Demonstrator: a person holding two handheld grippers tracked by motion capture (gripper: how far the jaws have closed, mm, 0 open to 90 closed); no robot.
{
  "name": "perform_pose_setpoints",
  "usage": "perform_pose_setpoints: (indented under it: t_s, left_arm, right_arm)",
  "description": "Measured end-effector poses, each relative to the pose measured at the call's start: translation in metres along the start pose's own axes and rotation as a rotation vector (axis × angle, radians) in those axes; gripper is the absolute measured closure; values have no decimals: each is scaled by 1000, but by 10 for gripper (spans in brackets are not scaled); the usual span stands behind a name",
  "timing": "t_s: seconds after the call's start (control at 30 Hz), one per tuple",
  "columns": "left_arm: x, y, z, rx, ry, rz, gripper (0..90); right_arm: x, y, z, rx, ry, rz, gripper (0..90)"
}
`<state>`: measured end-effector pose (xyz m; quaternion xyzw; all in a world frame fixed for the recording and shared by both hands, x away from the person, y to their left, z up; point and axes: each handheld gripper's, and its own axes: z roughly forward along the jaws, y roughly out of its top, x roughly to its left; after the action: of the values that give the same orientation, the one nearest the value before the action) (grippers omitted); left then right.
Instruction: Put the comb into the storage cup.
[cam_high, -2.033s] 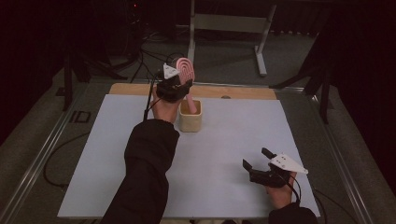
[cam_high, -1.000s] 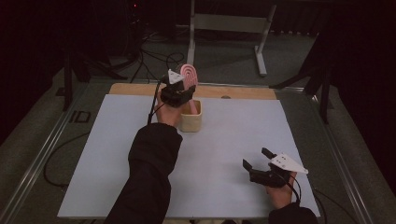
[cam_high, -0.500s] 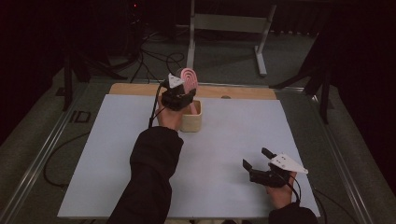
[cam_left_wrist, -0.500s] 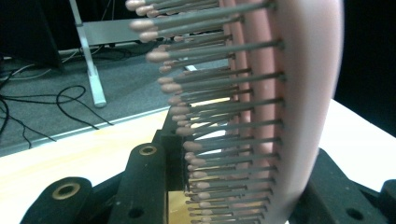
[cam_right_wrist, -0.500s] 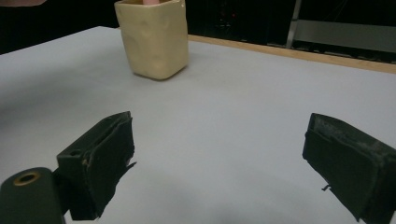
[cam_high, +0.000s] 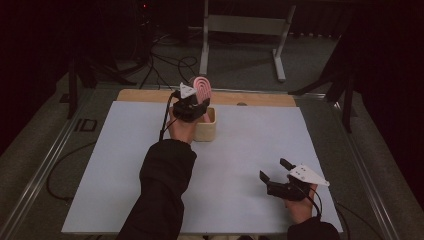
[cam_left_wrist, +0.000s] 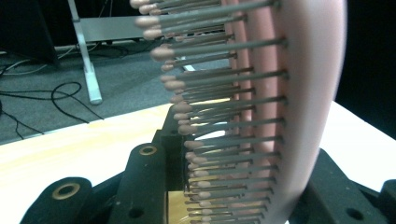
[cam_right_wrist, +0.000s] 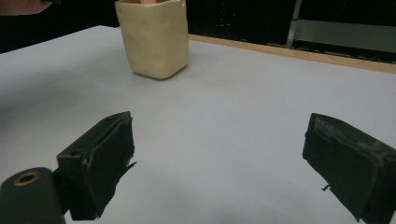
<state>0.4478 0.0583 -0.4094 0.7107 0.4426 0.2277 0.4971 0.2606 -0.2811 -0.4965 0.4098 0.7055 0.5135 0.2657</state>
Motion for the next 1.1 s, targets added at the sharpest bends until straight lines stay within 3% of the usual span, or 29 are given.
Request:
perform_pose_setpoints:
  t_s: [1.1]
  left_arm:
    - [3, -15, 8, 30, -16, -27, 637]
  right_arm:
    - [1, -1, 3, 9, 5, -9, 85]
